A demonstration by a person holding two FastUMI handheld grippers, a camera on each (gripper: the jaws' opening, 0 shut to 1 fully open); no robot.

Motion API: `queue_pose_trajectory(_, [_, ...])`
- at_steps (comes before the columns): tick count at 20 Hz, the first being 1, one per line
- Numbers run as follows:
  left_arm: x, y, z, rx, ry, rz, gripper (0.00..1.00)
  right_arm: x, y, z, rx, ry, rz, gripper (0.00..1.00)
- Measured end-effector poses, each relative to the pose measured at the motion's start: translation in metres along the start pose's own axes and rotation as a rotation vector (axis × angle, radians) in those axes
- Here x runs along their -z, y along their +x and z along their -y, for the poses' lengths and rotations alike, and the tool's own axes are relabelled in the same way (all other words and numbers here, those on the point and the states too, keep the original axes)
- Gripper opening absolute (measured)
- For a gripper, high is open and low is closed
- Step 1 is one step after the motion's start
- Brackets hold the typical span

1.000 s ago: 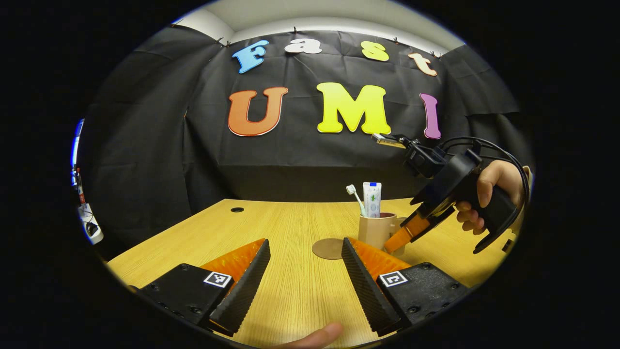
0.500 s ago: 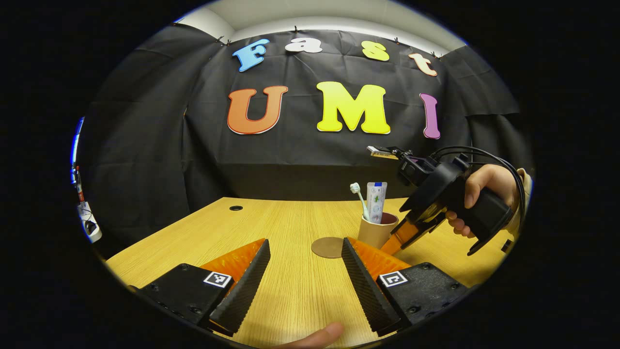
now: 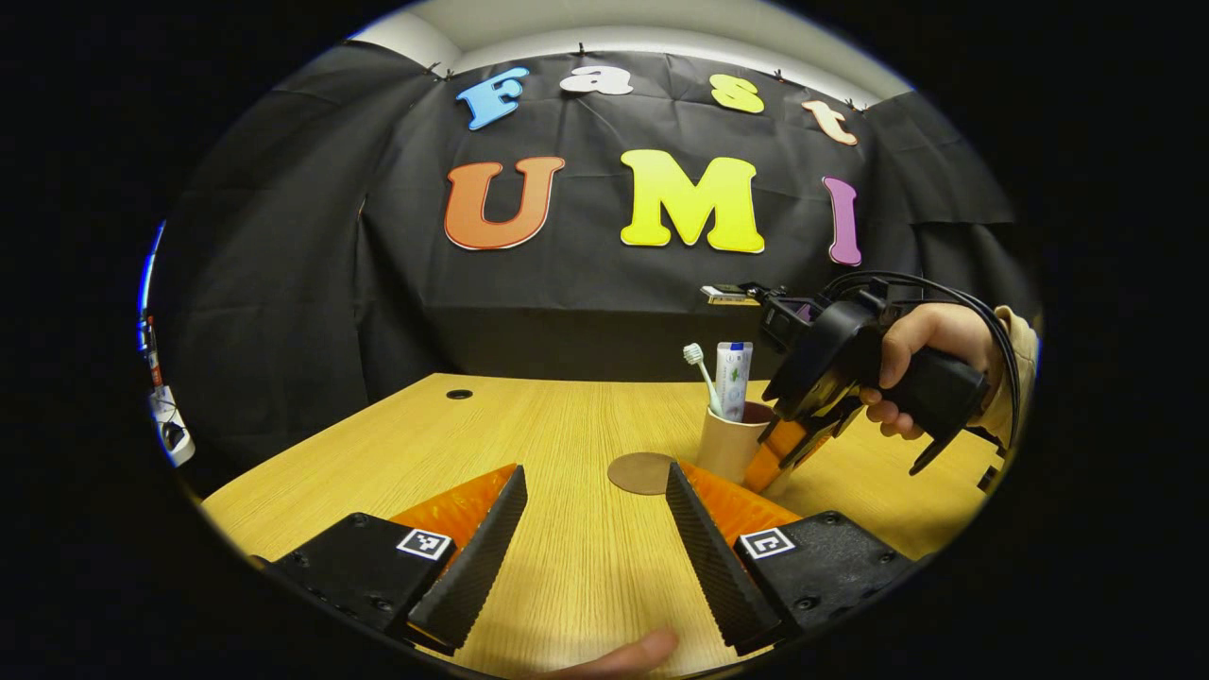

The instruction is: Put the toothbrush and toothpaste on the desktop into the cup, then pick up the cup and place it on the coaster on the desktop.

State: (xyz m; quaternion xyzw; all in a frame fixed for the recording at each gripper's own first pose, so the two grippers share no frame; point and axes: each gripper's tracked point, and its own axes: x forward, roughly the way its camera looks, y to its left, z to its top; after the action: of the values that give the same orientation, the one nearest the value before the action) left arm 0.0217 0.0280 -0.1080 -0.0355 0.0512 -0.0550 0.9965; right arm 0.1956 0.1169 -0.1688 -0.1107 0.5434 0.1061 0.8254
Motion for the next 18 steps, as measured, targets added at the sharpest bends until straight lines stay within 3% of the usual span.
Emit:
queue_pose_trajectory(2, [0.0, -0.001, -0.001, -0.003, 0.008, 0.003, 0.95, 0.001, -0.003, 0.002, 0.0, 0.008, 0.004, 0.21])
queue_pose_trajectory(9, [-0.002, -0.002, -0.003, 0.0, 0.006, 0.013, 0.95, -0.017, -0.035, 0.008, -0.001, 0.019, 0.112, 0.19])
queue_pose_trajectory(13, [-0.002, -0.002, -0.007, -0.009, 0.006, 0.013, 0.95, -0.031, -0.048, -0.009, -0.039, -0.037, 0.15, 0.19])
queue_pose_trajectory(18, [-0.003, -0.003, -0.012, -0.015, 0.018, 0.015, 0.95, -0.034, -0.032, -0.036, -0.066, -0.098, 0.117, 0.19])
